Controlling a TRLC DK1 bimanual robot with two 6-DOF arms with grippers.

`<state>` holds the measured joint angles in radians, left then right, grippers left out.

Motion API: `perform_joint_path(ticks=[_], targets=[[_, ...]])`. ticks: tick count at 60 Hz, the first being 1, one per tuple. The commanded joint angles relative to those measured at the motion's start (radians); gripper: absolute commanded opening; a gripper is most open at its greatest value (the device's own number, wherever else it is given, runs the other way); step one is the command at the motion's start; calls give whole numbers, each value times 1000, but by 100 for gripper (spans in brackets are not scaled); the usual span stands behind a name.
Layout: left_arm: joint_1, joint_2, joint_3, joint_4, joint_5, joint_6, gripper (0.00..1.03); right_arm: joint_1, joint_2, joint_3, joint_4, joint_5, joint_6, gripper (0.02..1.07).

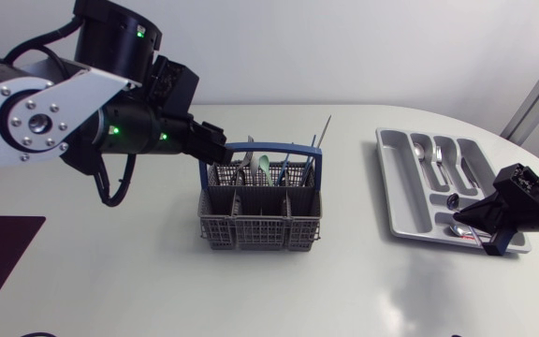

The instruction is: Unload the cutlery basket into the drawer organizer.

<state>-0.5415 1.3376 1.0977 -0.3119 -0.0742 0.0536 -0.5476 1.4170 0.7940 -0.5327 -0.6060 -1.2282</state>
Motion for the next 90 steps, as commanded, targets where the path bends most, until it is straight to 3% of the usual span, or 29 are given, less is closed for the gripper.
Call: perform_joint_path(ticks=[1, 20, 35, 46, 64, 73, 81, 90], targets=[[21, -23, -35, 17, -9, 20, 49, -41, 60, 56, -18, -8, -132, 14], [57, -41, -101, 48, -15, 25, 49, -137, 232, 126, 4, 49, -349, 14], [72, -68, -130, 51, -19, 26, 49, -150, 289, 142, 105, 114, -409, 14], [80, -77, -151, 53, -19, 34, 49, -138, 316, 148, 109, 163, -455, 14], [92, -106, -196, 53, -19, 52, 49, -98, 349, 86, 257, 241, -467, 14], [103, -126, -217, 53, -19, 60, 49, -92, 361, 79, 275, 264, -455, 42], [106, -132, -236, 53, -19, 75, 49, -92, 335, 60, 293, 264, -438, 52], [146, -149, -259, 54, -13, 88, 49, -94, 215, 5, 286, 236, -390, 53]])
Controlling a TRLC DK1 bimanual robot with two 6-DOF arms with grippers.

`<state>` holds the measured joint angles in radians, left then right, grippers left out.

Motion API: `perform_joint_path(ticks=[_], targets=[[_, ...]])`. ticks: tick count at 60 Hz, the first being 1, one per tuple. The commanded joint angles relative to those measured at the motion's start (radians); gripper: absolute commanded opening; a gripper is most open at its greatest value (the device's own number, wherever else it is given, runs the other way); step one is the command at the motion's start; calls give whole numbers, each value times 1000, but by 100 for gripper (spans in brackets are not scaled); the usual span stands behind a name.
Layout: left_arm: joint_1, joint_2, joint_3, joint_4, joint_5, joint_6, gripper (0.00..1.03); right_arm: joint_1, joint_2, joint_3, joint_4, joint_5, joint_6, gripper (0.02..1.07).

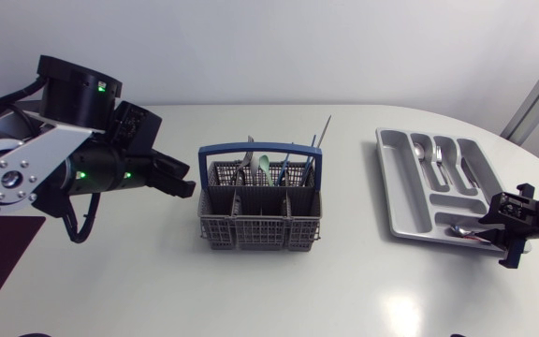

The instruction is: Unload the cutlery basket into the drawer organizer.

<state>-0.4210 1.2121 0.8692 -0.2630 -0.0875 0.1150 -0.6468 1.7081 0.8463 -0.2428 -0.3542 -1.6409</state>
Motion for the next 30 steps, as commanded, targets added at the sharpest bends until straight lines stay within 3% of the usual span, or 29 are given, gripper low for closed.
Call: perform_joint_path(ticks=[1, 14, 22, 30], targets=[[30, -28, -32, 5, 3, 28, 49, 7, -94, -58, -7, -20, 33, 53], [134, -39, -35, 24, 72, 54, 49, 142, -361, -161, -99, -72, 202, 53], [218, 50, 10, 45, 155, 68, 48, 349, -533, -211, -131, -75, 423, 53], [271, 181, 82, 73, 233, 71, 35, 579, -619, -210, -144, -49, 651, 53]])
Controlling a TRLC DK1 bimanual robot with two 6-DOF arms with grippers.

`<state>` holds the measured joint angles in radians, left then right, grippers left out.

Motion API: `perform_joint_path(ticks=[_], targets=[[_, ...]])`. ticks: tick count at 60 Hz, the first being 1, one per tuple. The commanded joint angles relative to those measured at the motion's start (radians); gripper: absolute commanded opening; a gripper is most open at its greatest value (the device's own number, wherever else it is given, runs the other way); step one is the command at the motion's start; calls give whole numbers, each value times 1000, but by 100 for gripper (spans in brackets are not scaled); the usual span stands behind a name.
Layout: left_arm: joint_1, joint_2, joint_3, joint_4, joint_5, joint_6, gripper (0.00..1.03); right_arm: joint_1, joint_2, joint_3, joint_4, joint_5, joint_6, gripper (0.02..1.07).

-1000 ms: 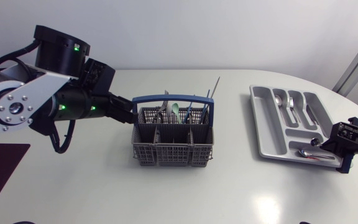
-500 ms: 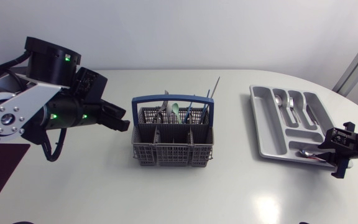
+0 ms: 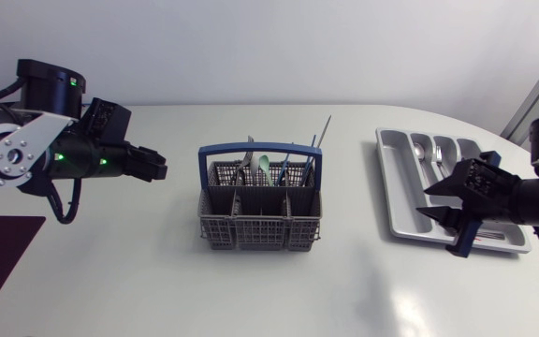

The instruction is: Unload the cutlery basket into the drawer organizer.

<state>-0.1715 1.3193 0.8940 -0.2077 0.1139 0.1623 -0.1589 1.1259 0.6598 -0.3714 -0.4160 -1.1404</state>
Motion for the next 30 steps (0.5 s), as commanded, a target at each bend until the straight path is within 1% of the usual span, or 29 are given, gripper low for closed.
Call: perform_joint_path(ticks=[1, 5, 7, 15, 19, 21, 24, 25, 27, 30], targets=[[21, 89, 66, 21, 36, 26, 33, 113, -43, -22, -15, 17, 172, 52], [23, 139, 100, 30, 53, 32, 29, 200, -55, -17, -12, 29, 255, 52], [24, 173, 123, 37, 67, 32, 26, 240, -55, -14, -9, 33, 294, 50], [10, 276, 201, 44, 109, 28, 20, 380, -46, -11, 23, 46, 410, 30], [6, 319, 243, 45, 167, 22, 19, 447, -28, -11, 52, 51, 475, 18], [3, 336, 260, 45, 187, 17, 16, 475, -18, -9, 63, 56, 492, 13], [-3, 379, 306, 45, 221, 8, 10, 539, 8, -14, 100, 72, 531, 12], [-3, 383, 315, 45, 233, 5, 10, 549, 14, -15, 108, 77, 536, 12], [1, 406, 342, 42, 283, -4, 7, 584, 37, -15, 131, 92, 554, 11], [4, 422, 364, 37, 336, -6, 4, 611, 66, -14, 157, 94, 570, 9]])
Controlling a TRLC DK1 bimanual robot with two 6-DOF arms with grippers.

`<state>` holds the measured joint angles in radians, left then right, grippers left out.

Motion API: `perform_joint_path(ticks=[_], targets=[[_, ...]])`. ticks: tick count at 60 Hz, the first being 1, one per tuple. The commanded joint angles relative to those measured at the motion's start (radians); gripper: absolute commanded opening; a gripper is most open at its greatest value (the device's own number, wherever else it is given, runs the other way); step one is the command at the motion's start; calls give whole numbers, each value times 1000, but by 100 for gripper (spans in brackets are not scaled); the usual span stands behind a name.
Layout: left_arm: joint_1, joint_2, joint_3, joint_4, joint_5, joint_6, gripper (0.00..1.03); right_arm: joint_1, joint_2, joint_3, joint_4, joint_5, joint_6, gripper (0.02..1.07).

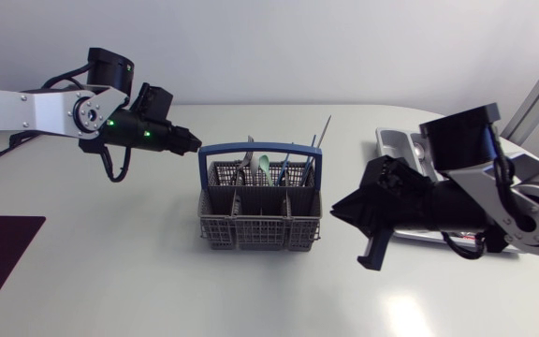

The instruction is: Unload the cutlery basket into the drawer organizer.

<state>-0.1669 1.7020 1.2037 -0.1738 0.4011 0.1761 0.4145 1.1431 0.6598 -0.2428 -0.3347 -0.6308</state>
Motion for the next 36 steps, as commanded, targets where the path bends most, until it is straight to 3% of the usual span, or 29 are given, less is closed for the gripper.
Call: perform_joint_path(ticks=[1, 11, 22, 36], targets=[[1, 45, 62, -1, 67, -18, 4, 47, 60, -14, 37, 13, 66, 9], [-13, 47, 48, -23, 151, 10, 4, 119, 110, -17, 68, 23, 103, 9], [-22, 22, 36, -122, 288, 72, 4, 135, 167, -42, 134, 52, 106, 8], [-49, -90, -47, -225, 318, 161, 4, 109, 248, -32, 235, 140, 102, 8]])
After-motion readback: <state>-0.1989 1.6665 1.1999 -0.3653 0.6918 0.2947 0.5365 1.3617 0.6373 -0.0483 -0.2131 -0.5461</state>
